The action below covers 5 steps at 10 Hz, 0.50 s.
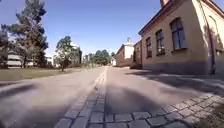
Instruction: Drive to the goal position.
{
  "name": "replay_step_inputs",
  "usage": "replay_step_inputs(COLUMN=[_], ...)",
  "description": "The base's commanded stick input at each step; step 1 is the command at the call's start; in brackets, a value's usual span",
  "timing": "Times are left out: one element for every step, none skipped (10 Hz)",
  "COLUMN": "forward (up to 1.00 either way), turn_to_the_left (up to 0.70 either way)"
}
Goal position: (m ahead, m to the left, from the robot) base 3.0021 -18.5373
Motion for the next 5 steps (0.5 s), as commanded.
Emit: replay_step_inputs(forward=[0.7,0.7,0.7,0.7,0.7], turn_to_the_left=[-0.35,-0.35,-0.35,-0.35,-0.35])
